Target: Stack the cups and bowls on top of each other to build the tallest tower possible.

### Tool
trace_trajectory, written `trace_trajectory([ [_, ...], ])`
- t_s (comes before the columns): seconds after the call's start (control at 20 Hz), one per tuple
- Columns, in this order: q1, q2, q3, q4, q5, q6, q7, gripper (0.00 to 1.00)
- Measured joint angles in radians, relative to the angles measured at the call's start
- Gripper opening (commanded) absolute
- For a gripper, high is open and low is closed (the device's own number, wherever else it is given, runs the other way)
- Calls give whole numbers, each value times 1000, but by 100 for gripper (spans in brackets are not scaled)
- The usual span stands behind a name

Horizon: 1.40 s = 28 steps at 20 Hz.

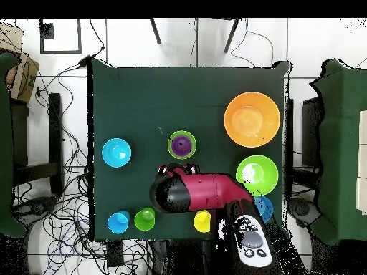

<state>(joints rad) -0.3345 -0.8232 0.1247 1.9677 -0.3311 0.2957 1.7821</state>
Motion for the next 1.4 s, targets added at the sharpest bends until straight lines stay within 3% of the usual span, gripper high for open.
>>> trace_trajectory([
  [1.4,-31,-10,4,-15,0,0,0,100],
])
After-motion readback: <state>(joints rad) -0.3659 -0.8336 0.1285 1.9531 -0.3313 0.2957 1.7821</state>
